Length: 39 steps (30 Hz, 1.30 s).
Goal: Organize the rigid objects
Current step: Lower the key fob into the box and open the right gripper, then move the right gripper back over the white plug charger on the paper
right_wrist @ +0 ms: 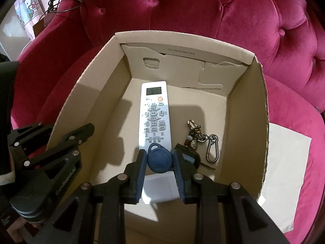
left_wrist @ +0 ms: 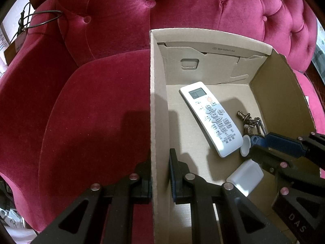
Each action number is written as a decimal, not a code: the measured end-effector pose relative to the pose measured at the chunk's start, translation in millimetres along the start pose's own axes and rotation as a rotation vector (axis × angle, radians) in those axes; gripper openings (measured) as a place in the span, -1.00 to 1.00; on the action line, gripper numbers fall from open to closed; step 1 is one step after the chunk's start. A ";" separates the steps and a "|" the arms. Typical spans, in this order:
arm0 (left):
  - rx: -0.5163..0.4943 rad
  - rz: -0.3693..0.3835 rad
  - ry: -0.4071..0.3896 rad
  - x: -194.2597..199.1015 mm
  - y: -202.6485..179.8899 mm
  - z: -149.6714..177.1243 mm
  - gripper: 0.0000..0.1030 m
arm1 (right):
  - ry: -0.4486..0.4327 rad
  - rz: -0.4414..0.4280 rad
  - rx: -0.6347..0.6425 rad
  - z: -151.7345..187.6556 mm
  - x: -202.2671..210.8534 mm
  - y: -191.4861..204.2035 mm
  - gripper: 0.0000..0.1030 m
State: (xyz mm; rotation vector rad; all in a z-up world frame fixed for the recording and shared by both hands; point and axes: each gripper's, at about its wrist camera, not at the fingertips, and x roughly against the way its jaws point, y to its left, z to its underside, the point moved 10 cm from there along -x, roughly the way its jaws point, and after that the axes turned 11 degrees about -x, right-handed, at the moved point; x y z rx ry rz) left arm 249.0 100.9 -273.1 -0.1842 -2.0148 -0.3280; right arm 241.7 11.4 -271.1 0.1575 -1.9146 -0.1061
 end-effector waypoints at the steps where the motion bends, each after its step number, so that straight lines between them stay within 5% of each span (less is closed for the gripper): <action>1: 0.000 0.000 0.000 0.2 -1.1 -0.2 -0.73 | 0.005 -0.002 -0.001 0.6 -0.4 0.3 -0.44; 6: -0.002 -0.001 0.000 0.3 -0.7 0.0 -0.73 | 0.002 -0.004 -0.008 1.1 3.2 0.9 -0.18; 27: -0.005 -0.002 -0.001 -0.7 2.2 0.1 -0.73 | -0.093 0.002 -0.018 -12.2 53.7 -9.9 -0.16; 39: -0.007 -0.006 -0.002 -1.1 1.6 0.3 -0.73 | -0.151 0.051 -0.056 -17.0 84.5 -54.8 0.37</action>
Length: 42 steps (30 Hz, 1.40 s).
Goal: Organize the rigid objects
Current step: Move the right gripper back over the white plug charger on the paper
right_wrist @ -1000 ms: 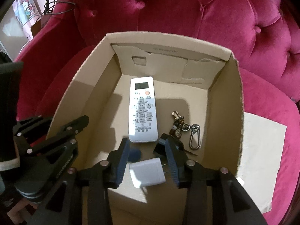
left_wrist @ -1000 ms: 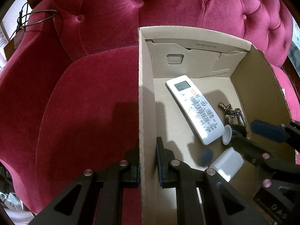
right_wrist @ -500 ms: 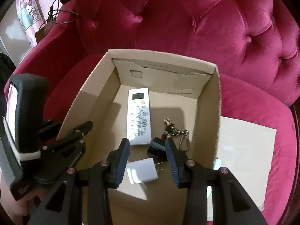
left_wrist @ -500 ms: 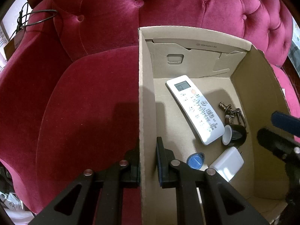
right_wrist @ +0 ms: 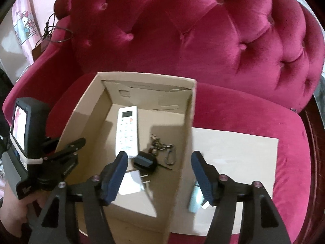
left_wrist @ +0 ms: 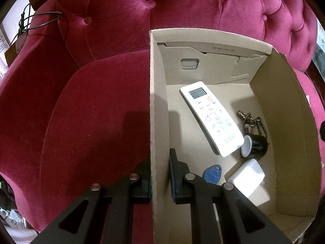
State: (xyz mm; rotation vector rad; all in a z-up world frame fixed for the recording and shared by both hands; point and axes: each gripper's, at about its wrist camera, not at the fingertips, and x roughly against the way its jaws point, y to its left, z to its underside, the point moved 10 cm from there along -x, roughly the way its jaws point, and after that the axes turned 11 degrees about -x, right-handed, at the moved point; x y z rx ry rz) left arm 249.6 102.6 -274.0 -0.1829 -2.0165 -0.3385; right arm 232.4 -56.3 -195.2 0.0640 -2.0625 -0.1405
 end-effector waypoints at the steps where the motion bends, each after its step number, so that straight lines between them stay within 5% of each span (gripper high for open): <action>1: -0.001 -0.001 0.000 -0.3 0.0 0.1 -0.73 | -0.004 0.006 -0.004 -0.3 2.1 -4.4 0.42; 10: 0.002 0.000 0.001 0.1 0.5 0.0 -0.73 | -0.035 0.039 -0.038 -3.7 13.1 -40.3 0.99; 20: 0.002 0.001 0.001 -0.4 0.7 0.4 -0.73 | -0.042 0.068 -0.087 3.8 14.6 -77.9 0.99; 42: 0.001 0.001 0.000 0.0 1.7 0.9 -0.73 | 0.086 0.126 -0.142 65.3 -42.0 -133.5 0.99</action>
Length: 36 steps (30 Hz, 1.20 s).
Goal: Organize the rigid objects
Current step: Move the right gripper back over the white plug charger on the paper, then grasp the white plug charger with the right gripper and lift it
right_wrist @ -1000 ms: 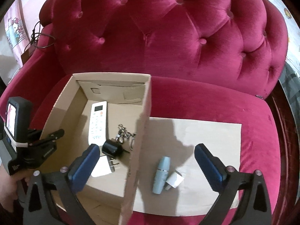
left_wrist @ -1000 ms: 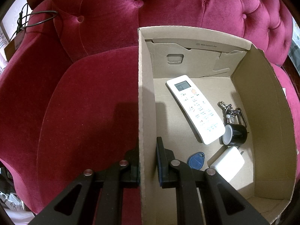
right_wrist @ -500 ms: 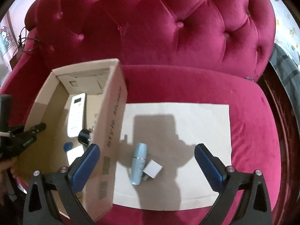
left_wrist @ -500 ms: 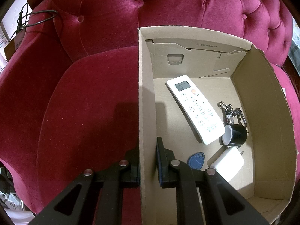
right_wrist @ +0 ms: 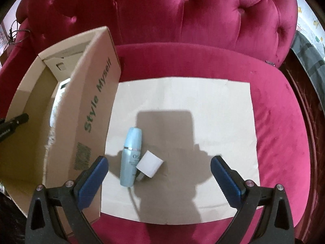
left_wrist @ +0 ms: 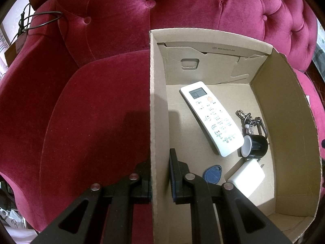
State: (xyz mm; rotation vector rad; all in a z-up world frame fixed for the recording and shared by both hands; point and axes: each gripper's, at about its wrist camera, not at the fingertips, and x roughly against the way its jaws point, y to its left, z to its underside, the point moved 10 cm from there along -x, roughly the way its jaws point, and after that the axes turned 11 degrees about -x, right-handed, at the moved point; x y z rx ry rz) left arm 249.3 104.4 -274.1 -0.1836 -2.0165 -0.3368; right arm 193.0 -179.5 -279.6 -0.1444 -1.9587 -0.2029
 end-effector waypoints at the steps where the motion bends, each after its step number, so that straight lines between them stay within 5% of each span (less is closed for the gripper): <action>1: 0.000 0.000 0.000 0.0 0.1 -0.1 -0.73 | 0.006 -0.001 -0.003 1.1 -2.9 -0.9 0.98; 7: -0.001 -0.002 0.001 -0.4 0.3 -0.1 -0.73 | 0.045 0.001 -0.014 9.4 -17.9 -6.7 0.49; 21: -0.005 -0.006 0.001 -0.1 -0.7 -0.4 -0.73 | 0.095 -0.044 -0.012 15.1 -39.8 -3.5 0.13; 24: -0.006 -0.008 0.001 -0.5 -1.3 -0.6 -0.73 | 0.113 -0.062 -0.011 17.3 -45.1 -0.9 -0.21; 36: -0.007 -0.010 0.002 -0.6 -2.1 -0.7 -0.73 | 0.094 -0.067 -0.010 14.4 -44.9 1.9 -0.38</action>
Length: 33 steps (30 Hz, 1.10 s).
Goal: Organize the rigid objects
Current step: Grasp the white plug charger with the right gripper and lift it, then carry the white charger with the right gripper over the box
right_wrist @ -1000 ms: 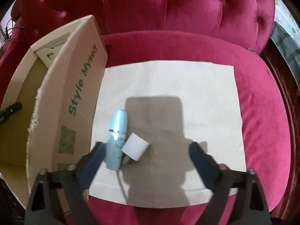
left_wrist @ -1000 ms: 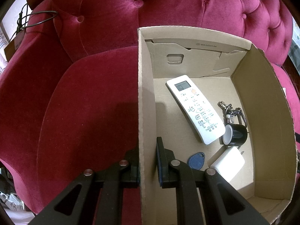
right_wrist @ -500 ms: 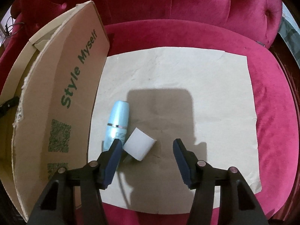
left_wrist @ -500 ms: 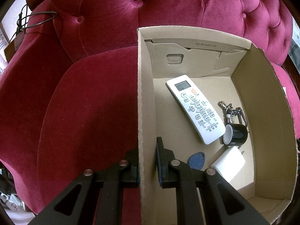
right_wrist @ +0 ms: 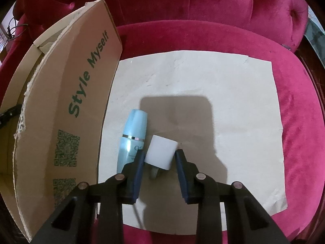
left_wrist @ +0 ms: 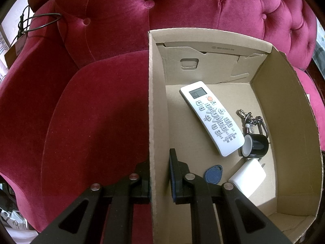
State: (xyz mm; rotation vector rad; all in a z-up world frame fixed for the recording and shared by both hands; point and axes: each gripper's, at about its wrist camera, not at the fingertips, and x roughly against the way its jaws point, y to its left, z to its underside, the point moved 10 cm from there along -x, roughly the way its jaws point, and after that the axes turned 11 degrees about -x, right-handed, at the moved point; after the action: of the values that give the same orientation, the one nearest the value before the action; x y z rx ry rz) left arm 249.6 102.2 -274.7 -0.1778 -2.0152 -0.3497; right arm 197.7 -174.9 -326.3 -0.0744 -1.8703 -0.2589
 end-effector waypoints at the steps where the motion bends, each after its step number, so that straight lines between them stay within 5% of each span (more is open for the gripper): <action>1: 0.001 0.001 0.000 0.1 0.1 -0.2 -0.73 | -0.001 0.004 0.002 0.0 1.0 0.0 -0.39; 33: 0.003 0.002 -0.002 1.0 1.0 0.0 -0.73 | -0.119 0.047 0.022 -28.8 88.4 25.4 -0.40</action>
State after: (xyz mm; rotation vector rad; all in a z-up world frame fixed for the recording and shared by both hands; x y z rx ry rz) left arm 249.5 103.1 -273.6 -0.1780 -2.0176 -0.3458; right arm 201.6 -163.4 -230.7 -0.1211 -1.9863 -0.2046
